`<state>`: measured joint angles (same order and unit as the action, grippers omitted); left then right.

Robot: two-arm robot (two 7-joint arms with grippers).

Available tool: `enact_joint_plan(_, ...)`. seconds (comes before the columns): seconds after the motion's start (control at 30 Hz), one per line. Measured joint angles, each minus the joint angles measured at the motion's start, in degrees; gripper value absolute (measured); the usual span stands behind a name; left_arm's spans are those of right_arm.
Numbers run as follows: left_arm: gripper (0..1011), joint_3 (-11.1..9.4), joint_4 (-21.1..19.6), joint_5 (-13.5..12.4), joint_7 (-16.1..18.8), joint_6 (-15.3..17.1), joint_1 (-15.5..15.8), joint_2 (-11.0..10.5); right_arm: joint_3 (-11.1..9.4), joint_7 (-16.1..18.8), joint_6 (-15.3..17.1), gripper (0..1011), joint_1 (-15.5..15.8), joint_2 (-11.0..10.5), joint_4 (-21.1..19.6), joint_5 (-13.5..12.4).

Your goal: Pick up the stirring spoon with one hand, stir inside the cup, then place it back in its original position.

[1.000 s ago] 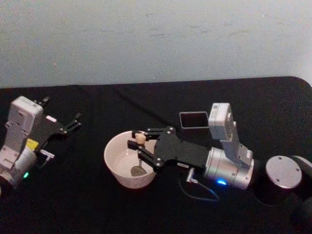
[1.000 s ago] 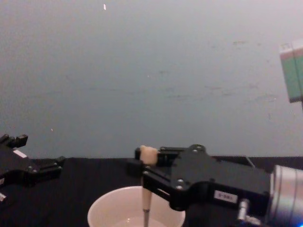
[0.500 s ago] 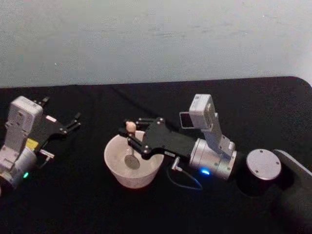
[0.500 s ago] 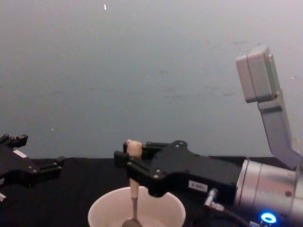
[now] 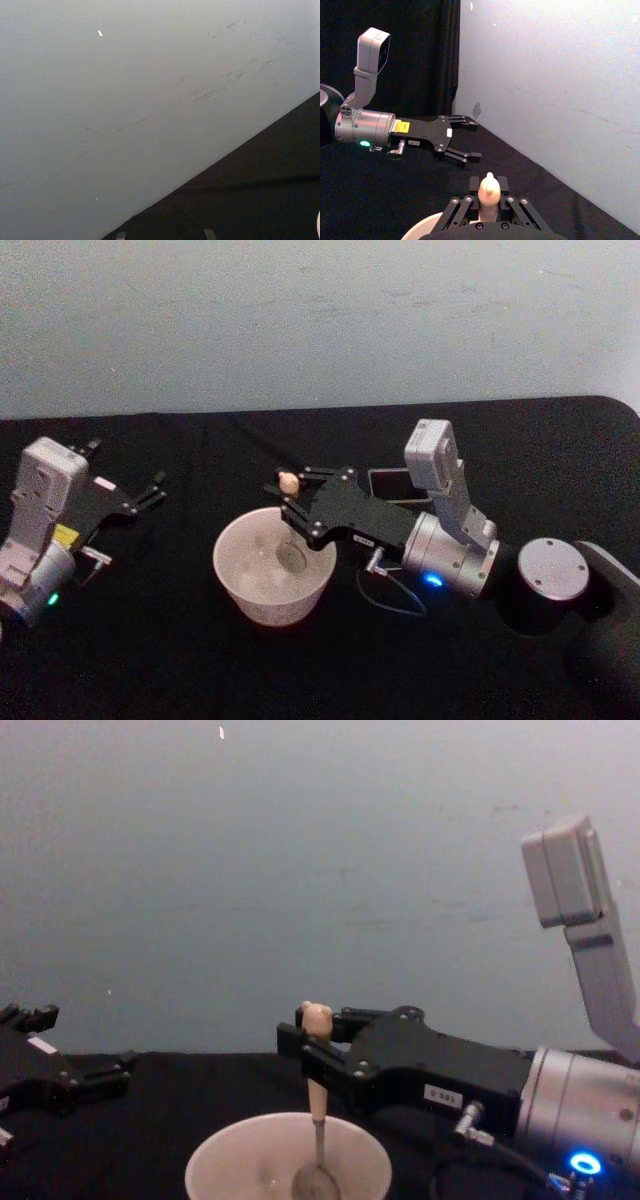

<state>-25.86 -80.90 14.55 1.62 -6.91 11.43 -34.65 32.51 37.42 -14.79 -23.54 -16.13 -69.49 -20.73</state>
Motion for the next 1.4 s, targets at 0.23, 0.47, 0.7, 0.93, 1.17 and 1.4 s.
enact_joint_plan(0.23, 1001, 0.0, 0.0, 0.0, 0.0, 0.0, 0.0, 0.0, -0.4, 0.0, 0.2, 213, 0.5, -0.5, -0.8, 0.1)
enact_joint_plan(0.47, 1001, 0.0, 0.0, 0.0, 0.0, 0.0, 0.0, 0.0, -1.0, 0.6, 1.0, 213, 2.5, -2.4, -4.2, -0.6)
enact_joint_plan(0.7, 1001, 0.0, 0.0, 0.0, 0.0, 0.0, 0.0, 0.0, -0.5, 1.9, 1.8, 213, 4.3, -3.9, -7.2, -1.6)
enact_joint_plan(0.93, 1001, 0.0, 0.0, 0.0, 0.0, 0.0, 0.0, 0.0, 0.8, 2.8, 2.2, 213, 4.7, -3.6, -7.9, -2.4)
enact_joint_plan(1.17, 1002, 0.0, 0.0, 0.0, 0.0, 0.0, 0.0, 0.0, 1.5, 1.9, 2.2, 213, 3.6, -1.7, -6.6, -2.5)
enact_joint_plan(1.4, 1001, 0.0, 0.0, 0.0, 0.0, 0.0, 0.0, 0.0, 1.6, -0.2, 1.7, 213, 1.3, 1.0, -2.9, -1.4)
